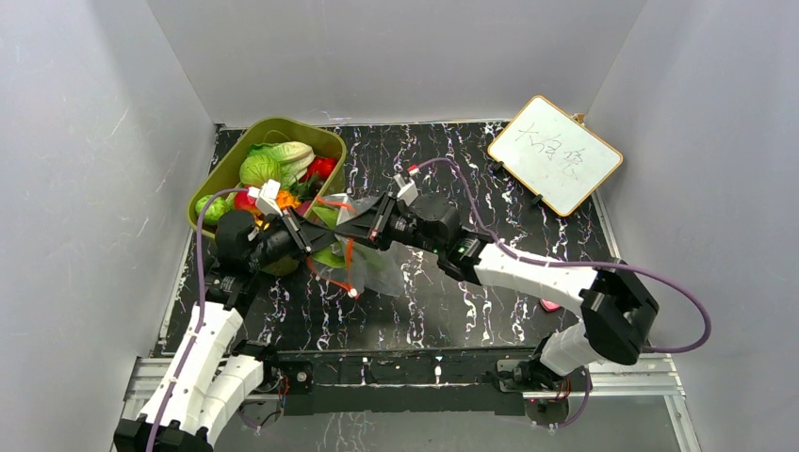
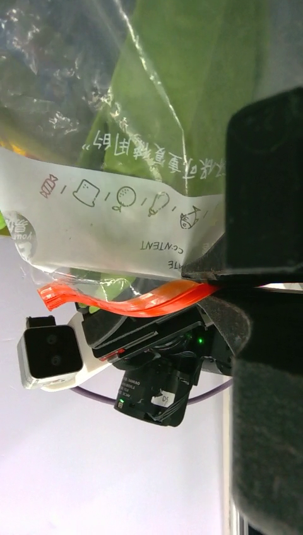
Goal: Place the food in the zip-top bag and seal the zipper
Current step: Adjust the fake vegetable in the zipper food storage bag.
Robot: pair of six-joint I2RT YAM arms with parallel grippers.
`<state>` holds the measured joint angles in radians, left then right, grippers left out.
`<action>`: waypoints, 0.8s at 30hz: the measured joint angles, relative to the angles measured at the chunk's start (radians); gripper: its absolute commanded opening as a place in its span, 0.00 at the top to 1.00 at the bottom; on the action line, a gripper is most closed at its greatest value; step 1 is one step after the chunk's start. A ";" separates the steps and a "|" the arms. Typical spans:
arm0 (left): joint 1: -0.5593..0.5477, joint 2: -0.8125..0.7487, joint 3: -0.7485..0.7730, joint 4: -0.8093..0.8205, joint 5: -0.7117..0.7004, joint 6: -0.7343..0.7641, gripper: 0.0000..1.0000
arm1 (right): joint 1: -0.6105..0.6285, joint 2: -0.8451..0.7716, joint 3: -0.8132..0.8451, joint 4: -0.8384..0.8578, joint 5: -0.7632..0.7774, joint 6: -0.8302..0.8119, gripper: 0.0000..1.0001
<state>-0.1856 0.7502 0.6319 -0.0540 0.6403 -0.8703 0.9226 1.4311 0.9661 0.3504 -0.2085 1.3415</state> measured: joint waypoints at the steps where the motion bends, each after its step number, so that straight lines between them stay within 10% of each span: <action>1: -0.001 0.001 -0.001 0.000 0.003 0.001 1.00 | 0.002 0.016 0.009 0.013 -0.013 -0.002 1.00; 4: -0.001 0.027 -0.003 -0.004 0.016 0.006 0.90 | 0.011 0.070 0.029 0.035 -0.043 -0.006 1.00; 10: 0.002 0.126 0.128 -0.223 -0.009 0.119 0.30 | 0.018 0.085 0.042 0.046 -0.045 -0.005 1.00; 24: -0.003 0.050 0.534 -0.638 -0.201 0.346 0.25 | 0.011 -0.036 -0.021 0.056 0.042 0.033 1.00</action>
<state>-0.1883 0.8001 1.1664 -0.6922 0.4393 -0.5247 0.9340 1.3952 0.9447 0.4068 -0.1665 1.3746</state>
